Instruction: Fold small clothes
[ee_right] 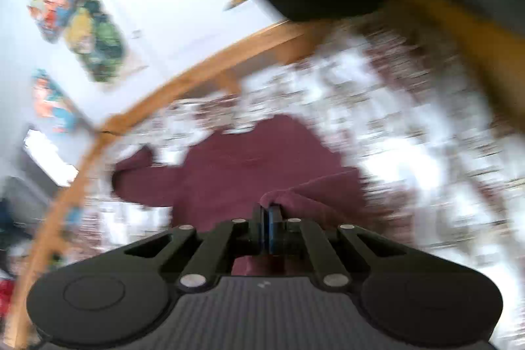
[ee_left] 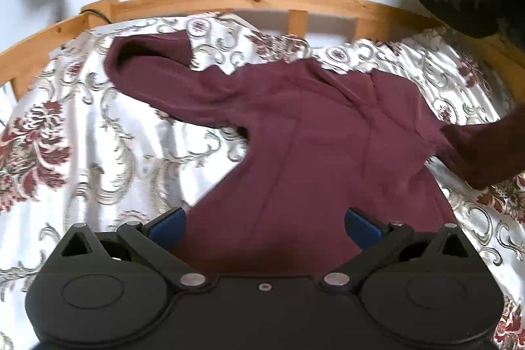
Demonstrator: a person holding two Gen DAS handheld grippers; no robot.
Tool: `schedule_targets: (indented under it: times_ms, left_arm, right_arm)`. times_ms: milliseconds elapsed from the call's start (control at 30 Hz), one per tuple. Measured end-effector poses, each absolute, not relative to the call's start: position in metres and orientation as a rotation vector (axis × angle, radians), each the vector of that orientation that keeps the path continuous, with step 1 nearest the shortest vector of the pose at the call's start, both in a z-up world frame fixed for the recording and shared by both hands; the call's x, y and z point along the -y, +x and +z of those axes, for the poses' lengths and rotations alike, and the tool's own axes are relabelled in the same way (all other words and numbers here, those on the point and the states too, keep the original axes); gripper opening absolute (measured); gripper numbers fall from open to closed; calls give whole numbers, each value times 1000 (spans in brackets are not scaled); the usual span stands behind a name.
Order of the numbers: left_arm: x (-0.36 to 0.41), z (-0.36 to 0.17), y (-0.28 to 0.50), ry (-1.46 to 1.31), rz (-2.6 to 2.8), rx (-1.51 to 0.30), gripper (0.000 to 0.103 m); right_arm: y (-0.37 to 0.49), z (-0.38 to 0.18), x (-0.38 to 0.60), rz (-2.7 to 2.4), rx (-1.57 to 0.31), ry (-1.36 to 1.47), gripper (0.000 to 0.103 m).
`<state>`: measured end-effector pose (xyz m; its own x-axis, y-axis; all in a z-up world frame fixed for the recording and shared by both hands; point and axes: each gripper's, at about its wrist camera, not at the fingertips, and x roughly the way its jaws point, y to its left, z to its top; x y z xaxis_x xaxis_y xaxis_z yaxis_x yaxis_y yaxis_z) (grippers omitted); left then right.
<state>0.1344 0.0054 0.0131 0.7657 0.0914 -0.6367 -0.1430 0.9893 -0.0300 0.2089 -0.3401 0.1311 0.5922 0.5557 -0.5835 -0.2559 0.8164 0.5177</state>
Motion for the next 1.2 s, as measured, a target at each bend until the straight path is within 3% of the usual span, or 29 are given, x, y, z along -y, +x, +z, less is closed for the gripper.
schedule_targets:
  times_ms: [400,467,500,533,600,667,733,933,1200]
  left_arm:
    - [-69,8,120,-144,250,-715,102]
    - [-72,5,122,-150,255,-723,102]
    - [-73,3,124,-154,253,-729,102]
    - [-73,3,126,-158,247,-734,102]
    - [-72,2,128,-160,225,-733,102]
    - [-67,3,130,-156,196,-724,102]
    - [-61,4,132,-153,159,-708,102]
    - [-36,4,153,-67,101,-691,102]
    - [-1,1,209,77,2,-642,102]
  right_arm:
    - [268,58,123,674,-890,102,5]
    - [268,45,109,689,-882,93,13]
    - [264,40,109,700,-878,98,29]
    - [261,36,112,714,-874,105,51]
    - [252,32,124,737,-849,105,69]
    - [241,31,144,722,-809,82,76]
    - [231,30,168,667,-768,66,93]
    - [198,1,247,332,-657,-74,101]
    - [198,-58,271,164,-695,-223,97]
